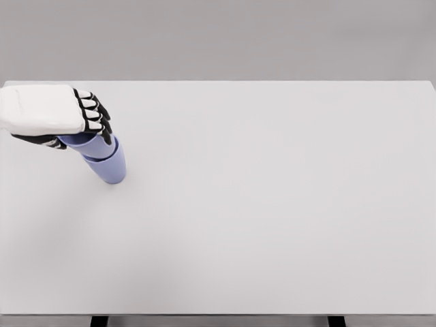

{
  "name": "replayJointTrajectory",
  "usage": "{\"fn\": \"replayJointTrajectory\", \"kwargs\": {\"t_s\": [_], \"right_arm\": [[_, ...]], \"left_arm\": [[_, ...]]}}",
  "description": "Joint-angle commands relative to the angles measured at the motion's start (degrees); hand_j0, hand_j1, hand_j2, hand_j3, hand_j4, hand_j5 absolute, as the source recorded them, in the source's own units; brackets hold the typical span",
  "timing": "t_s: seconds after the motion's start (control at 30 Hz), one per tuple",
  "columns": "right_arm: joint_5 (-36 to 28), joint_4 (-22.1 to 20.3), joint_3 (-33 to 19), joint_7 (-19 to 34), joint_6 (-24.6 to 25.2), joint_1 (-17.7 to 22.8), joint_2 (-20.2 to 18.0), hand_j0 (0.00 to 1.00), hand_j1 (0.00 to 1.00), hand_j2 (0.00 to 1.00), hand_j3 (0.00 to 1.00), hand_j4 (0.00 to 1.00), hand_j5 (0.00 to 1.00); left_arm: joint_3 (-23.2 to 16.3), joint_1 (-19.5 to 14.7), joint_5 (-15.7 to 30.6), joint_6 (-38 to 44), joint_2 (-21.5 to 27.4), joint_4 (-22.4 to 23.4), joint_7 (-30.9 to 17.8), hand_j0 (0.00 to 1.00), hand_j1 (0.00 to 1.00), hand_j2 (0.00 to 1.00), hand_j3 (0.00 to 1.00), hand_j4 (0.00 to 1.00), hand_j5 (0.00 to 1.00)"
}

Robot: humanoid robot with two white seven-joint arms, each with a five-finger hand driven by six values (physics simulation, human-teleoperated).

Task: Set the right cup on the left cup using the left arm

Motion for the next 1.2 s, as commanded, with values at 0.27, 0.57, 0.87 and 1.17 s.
{"fn": "replayJointTrajectory", "kwargs": {"t_s": [0.27,0.57,0.87,1.17], "right_arm": [[0.00,0.00,0.00,0.01,-0.01,0.00,0.00,1.00,1.00,1.00,1.00,1.00,1.00],[0.00,0.00,0.00,0.01,-0.01,0.00,0.00,1.00,1.00,1.00,1.00,1.00,1.00],[0.00,0.00,0.00,0.01,-0.01,0.00,0.00,1.00,1.00,1.00,1.00,1.00,1.00],[0.00,0.00,0.00,0.01,-0.01,0.00,0.00,1.00,1.00,1.00,1.00,1.00,1.00]], "left_arm": [[0.13,0.44,-0.27,0.08,-0.73,1.29,0.03,0.68,0.68,0.68,0.68,0.68,0.68],[0.21,0.70,-0.27,0.08,-0.81,1.47,0.03,0.68,0.68,0.68,0.68,0.68,0.68],[0.13,0.79,-0.27,0.08,-1.43,1.47,0.03,0.69,0.69,0.69,0.69,0.69,0.69],[0.13,0.88,-0.44,0.08,-1.43,1.56,0.03,0.71,0.71,0.71,0.71,0.71,0.71]]}}
